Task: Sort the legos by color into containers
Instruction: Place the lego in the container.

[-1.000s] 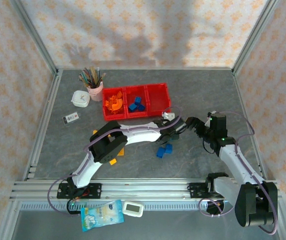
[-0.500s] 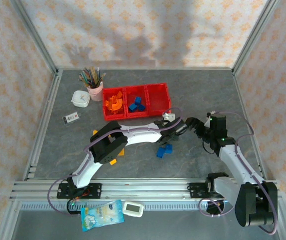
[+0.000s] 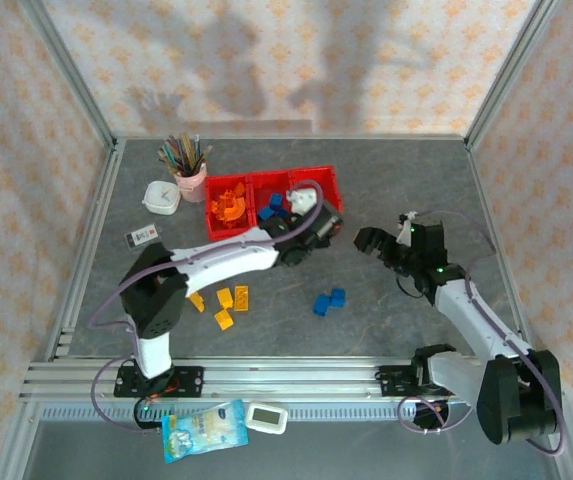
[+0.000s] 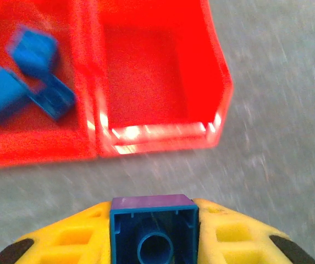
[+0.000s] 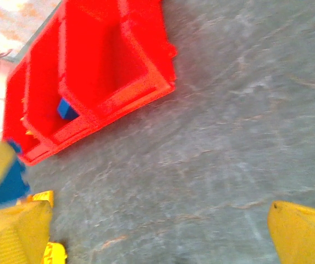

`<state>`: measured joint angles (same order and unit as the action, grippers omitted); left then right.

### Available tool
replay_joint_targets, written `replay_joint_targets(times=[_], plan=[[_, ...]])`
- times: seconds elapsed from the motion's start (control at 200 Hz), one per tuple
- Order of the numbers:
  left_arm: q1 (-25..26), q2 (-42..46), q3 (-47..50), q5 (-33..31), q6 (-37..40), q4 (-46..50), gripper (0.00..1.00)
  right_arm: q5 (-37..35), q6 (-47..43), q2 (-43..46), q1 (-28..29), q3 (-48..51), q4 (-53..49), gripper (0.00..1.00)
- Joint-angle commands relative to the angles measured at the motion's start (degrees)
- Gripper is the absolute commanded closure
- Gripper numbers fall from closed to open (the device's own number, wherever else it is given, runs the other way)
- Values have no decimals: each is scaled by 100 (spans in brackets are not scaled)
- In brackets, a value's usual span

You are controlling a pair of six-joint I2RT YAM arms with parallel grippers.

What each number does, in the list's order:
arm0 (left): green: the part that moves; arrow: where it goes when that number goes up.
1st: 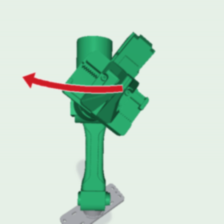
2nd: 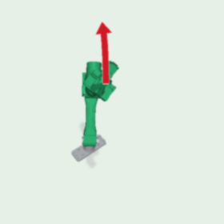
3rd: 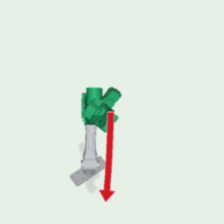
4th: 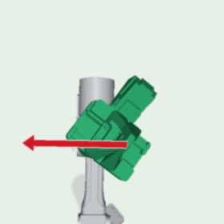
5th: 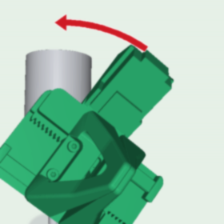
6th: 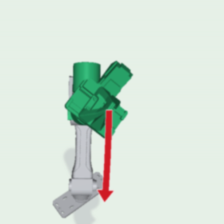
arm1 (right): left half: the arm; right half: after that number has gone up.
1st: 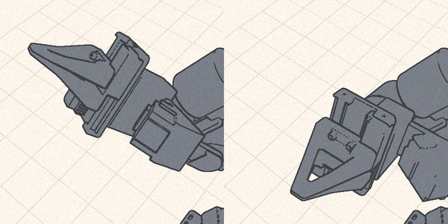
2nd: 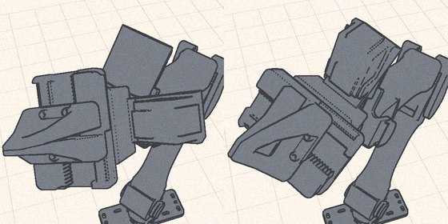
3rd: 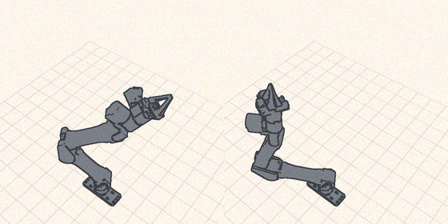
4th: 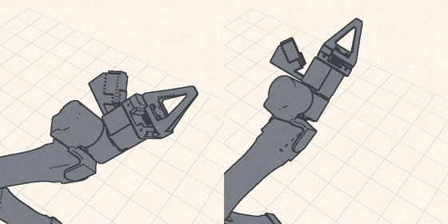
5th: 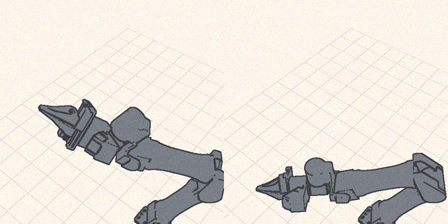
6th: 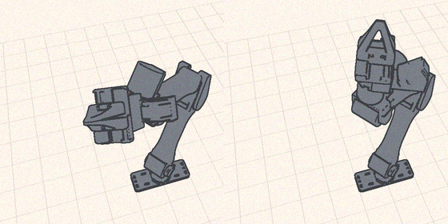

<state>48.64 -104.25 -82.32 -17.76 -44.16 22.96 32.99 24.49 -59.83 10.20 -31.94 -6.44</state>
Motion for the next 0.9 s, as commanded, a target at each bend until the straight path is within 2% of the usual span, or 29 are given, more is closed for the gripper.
replay_joint_targets(times=[0.0,0.15,0.265,0.455,0.681,0.896], plan=[[-530,116,138,-446,455,51,68,-222,256,-174,415,-287,514,0],[-1168,-176,-222,-342,779,-51,68,-442,353,-670,945,-591,784,0],[-1423,-714,-613,-554,951,-140,68,-484,414,-1104,1179,-866,919,0],[-1713,-1557,-1454,-493,1199,-82,67,-562,396,-1500,1318,-1165,1082,0],[-1782,-1989,-1996,-588,1265,251,48,-391,321,-1825,1336,-1456,1171,0],[-1798,-1860,-2207,-436,1201,505,39,-346,196,-1892,1345,-1584,982,0]])
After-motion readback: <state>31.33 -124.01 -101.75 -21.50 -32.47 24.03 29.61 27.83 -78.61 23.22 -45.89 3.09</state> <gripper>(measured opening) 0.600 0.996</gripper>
